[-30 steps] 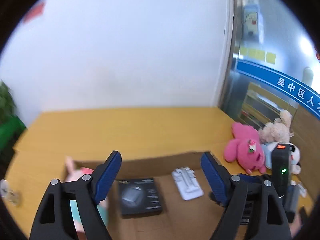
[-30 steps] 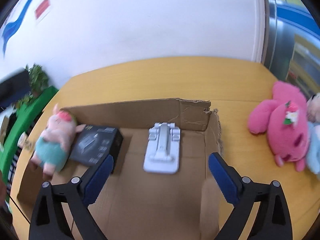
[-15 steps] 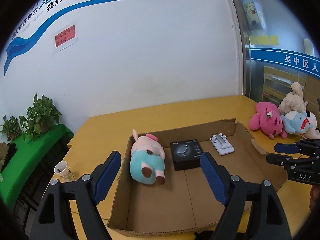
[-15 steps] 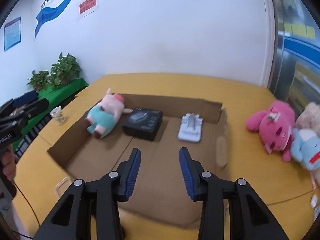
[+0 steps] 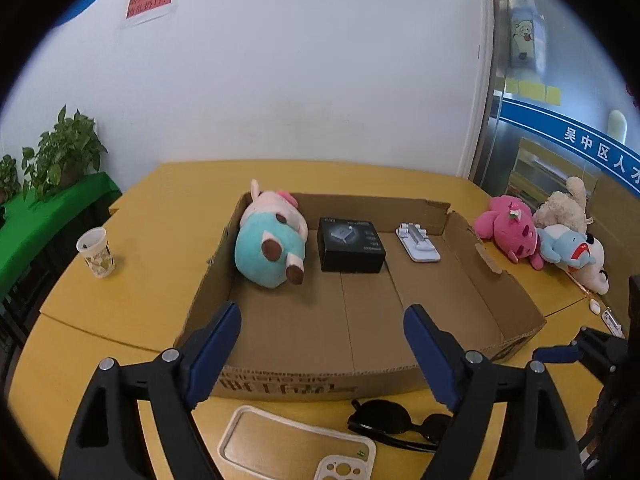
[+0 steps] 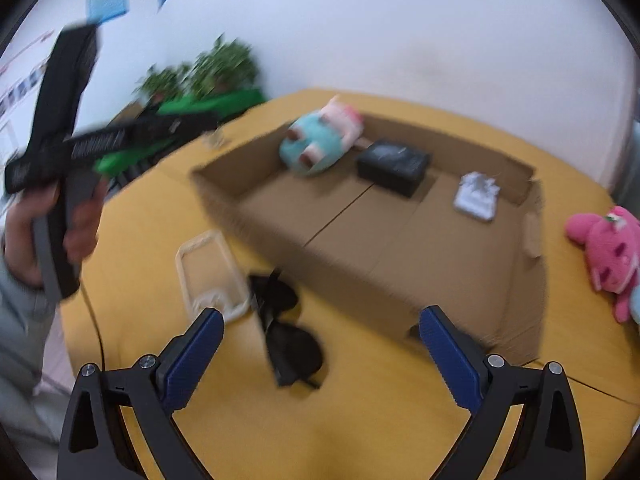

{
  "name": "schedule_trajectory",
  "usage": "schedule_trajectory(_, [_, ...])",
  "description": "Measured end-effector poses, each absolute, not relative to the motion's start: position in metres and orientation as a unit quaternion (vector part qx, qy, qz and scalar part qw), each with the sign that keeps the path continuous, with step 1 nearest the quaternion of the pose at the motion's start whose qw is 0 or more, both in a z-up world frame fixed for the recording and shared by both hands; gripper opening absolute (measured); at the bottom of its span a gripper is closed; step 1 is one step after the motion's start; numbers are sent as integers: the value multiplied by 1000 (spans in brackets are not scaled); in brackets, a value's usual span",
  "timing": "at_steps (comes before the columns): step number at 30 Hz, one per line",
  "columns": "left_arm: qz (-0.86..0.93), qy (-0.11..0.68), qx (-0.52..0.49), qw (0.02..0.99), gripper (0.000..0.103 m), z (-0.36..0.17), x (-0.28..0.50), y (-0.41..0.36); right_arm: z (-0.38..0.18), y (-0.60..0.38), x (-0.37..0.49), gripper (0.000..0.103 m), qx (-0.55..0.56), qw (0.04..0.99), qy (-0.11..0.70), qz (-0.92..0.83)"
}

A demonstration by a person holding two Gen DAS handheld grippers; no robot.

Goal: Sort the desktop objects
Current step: 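Move both grippers to the black sunglasses and close on one lens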

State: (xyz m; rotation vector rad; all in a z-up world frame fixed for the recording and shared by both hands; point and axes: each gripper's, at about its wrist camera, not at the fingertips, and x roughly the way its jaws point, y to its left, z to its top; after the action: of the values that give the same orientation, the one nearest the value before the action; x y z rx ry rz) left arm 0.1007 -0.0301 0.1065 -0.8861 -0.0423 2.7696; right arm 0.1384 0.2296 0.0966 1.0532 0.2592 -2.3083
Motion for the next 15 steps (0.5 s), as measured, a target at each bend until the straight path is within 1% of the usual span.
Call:
schedule_trajectory(3, [934,-42,-338,112,84,83,102,-40,70,215,144,98,418,327,109,-841])
schedule_trajectory(6, [923,-56,-365,110,84,63,104,-46,48,204,138,96,436,340,105,-827])
schedule_trajectory(8, [918,-57,-379,105,84,52,106,-49,33,198,129,90,447,343,107,-819])
schedule_trajectory(10, [914,-59,-388,105,84,44,107,-51,22,193,123,78,461,344,109,-810])
schedule_trajectory(11, [912,-60,-392,105,84,42,107,-52,17,191,121,75,468,349,108,-805])
schedule_trajectory(12, [911,-61,-395,105,84,39,108,-53,13,189,120,70,472,352,109,-801])
schedule_trajectory(14, [908,-66,-401,107,84,36,107,-53,6,185,118,66,477,349,121,-797])
schedule_trajectory(15, [906,-68,-404,111,84,34,106,-53,4,186,116,61,480,344,123,-798])
